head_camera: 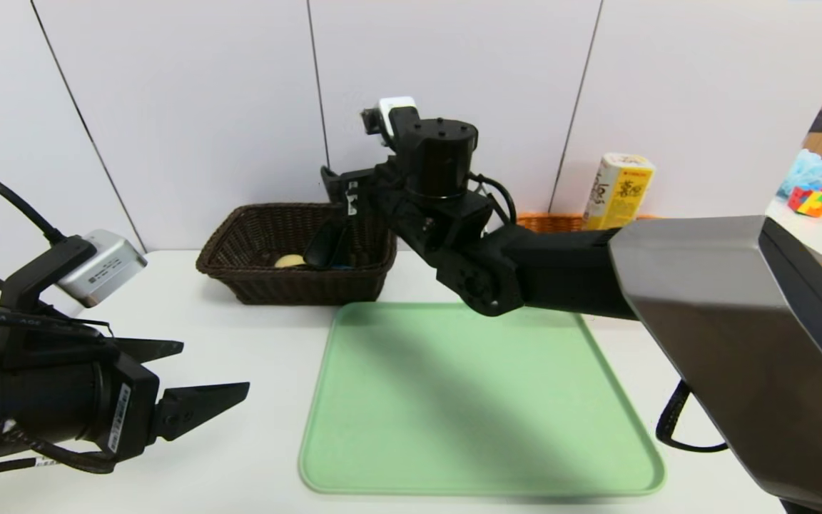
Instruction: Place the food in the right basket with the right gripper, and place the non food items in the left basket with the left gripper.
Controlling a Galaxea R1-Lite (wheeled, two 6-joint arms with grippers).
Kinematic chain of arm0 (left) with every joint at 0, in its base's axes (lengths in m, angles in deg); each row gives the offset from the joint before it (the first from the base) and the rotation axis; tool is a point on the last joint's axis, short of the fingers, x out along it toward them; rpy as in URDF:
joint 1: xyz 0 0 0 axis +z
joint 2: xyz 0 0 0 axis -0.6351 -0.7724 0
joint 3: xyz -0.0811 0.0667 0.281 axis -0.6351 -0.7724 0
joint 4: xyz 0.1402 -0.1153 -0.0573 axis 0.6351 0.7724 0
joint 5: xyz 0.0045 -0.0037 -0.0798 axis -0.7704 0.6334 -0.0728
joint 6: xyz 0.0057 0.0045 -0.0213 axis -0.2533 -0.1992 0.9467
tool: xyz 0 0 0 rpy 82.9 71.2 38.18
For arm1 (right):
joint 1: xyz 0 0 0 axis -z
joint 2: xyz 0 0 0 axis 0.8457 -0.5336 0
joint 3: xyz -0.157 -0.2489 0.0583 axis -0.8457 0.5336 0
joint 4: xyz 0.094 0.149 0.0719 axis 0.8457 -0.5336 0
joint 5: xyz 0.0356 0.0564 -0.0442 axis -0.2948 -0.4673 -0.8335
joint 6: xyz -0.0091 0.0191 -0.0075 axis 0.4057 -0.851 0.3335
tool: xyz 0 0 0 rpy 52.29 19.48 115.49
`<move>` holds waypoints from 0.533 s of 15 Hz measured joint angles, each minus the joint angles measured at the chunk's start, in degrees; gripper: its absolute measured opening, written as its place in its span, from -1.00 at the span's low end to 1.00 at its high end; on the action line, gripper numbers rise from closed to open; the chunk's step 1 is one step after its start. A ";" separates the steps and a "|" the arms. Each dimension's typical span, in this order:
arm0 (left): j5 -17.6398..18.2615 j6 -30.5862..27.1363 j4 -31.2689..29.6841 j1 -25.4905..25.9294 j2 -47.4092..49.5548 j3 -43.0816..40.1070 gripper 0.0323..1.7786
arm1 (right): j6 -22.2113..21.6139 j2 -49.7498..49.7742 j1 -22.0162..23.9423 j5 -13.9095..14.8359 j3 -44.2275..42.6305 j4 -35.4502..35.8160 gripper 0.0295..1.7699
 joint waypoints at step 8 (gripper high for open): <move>-0.30 0.20 -0.02 1.71 1.11 1.13 0.90 | -0.65 8.70 5.55 1.18 7.22 -3.66 0.91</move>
